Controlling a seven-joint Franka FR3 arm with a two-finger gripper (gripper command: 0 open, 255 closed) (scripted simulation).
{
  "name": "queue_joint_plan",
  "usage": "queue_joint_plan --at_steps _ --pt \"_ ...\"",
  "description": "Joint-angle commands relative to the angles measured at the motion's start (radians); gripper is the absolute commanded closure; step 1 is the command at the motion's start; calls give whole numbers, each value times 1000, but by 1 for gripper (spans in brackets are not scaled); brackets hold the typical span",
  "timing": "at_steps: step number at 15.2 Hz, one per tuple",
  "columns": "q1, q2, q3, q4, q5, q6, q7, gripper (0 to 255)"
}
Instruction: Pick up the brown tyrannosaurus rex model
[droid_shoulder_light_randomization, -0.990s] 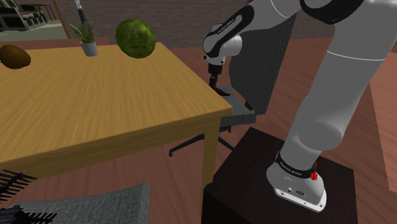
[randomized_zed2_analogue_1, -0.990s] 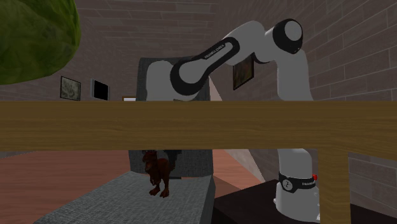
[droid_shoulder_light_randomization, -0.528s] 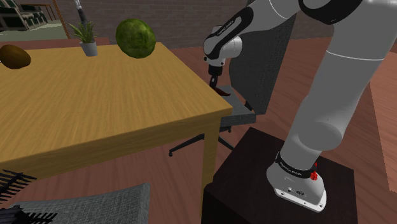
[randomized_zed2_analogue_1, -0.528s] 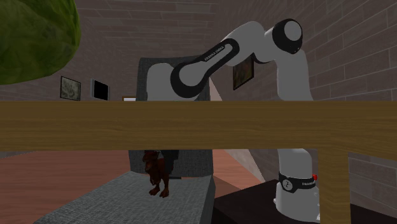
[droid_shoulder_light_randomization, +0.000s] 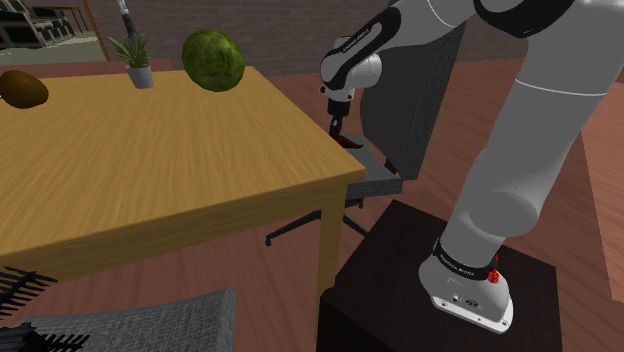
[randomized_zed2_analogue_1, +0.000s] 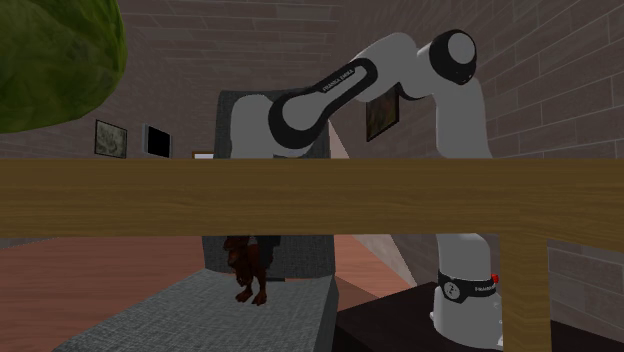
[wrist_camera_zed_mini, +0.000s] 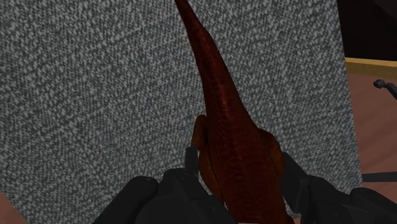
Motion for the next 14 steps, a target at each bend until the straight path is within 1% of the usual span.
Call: queue_joint_plan --at_steps 1,12,14 --pt "1 -16 1 13 -10 -27 10 255" --pt "1 -89 6 93 -51 -171 48 255" --pt "1 -90 6 94 -52 -173 49 255"
